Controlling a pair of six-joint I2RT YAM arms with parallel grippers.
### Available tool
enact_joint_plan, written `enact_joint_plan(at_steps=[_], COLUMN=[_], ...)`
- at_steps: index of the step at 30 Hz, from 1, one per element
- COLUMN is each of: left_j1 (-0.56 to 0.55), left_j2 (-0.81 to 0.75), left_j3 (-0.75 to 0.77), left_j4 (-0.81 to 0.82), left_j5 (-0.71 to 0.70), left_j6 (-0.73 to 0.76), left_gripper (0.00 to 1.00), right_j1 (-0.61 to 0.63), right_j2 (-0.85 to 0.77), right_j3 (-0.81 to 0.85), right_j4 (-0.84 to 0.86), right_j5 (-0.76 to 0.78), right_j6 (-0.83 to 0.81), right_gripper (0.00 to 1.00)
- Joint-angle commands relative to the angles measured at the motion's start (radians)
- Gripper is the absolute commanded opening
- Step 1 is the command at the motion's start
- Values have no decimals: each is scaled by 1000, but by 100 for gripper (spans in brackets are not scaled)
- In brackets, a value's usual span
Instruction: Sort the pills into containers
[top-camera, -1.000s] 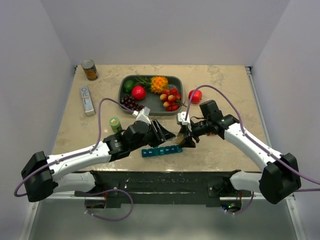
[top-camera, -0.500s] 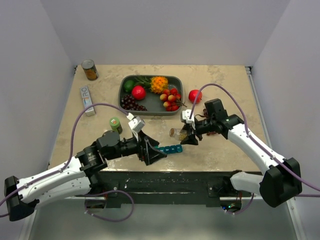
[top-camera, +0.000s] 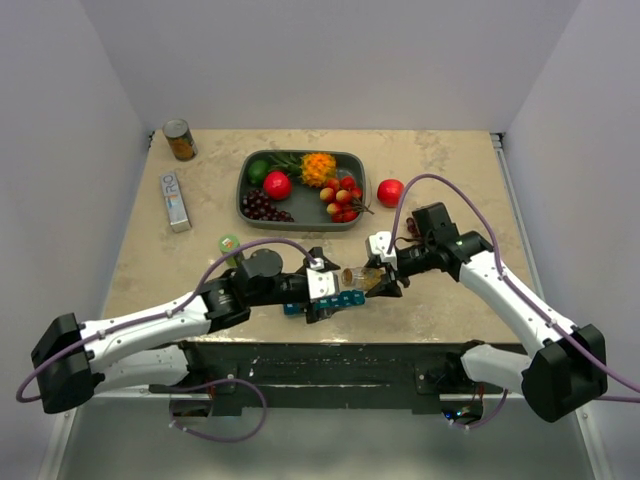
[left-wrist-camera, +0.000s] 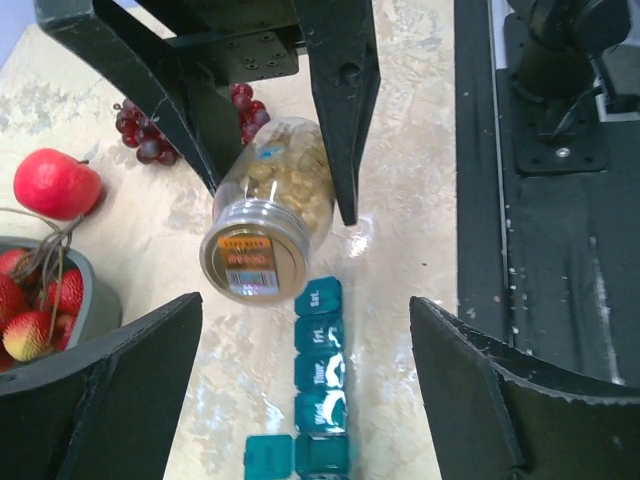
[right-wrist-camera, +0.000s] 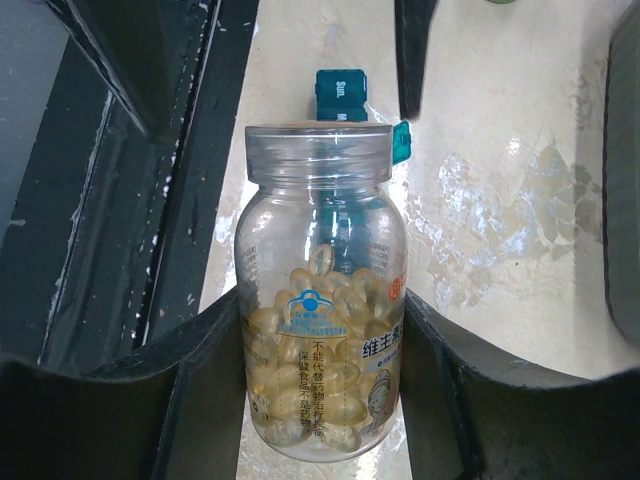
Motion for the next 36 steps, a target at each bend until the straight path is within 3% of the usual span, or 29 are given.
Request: enact_joint_plan(at_steps=[1,5,12,15,16,18,19,20,21,24,25,27,28,31,34,35,36], left_j1=[2,2,2,2,2,2,2,2,2,2,2,8,14,19,14,14,14], left_j2=[65,86,134,151,154,154,152,149,146,137,138,137,135,167,213,224,230], left_j3=[67,69,90,99,106,104,106,106,101,104,115,144,153,207,231,230,225], left_j4=[142,193,195,191,190,185,182,178,176,170,149,40,-7,-155,-139,-64,-43], left_j5=[33,30,39,48,46,43,36,23,10,-88,-160,-242,-275,-245,-205,-208,-205], left_j6=[130,107,81,64,44,17,-34,-70,-122,-470,-676,-919,-1199,-1594,-1724,-1734,-1738], left_gripper=[88,86,73,56,42,26,8,0,0,0,0,0,0,0,0,0,5], right_j1=[-11,-10,-11,-10,-11,-10,-10,-11,-10,-16,-16,-22,-24,-28,-28,-30,-33], right_j2=[-23,-20,-21,-23,-23,-23,-21,-20,-23,-24,-29,-30,-34,-32,-24,-27,-30], right_j3=[-2,0,-2,0,-2,-3,-3,-5,-8,-15,-19,-28,-29,-37,-35,-35,-38], right_j4=[-10,-12,-12,-13,-12,-7,5,16,34,117,143,200,214,248,249,248,248], right_j5=[-45,-48,-52,-51,-49,-45,-38,-32,-9,32,64,92,106,115,112,110,106], right_j6=[-35,-38,-38,-37,-37,-29,-23,0,21,127,156,219,234,267,271,271,271], right_gripper=[0,0,0,0,0,0,0,0,0,0,0,0,0,0,0,0,0])
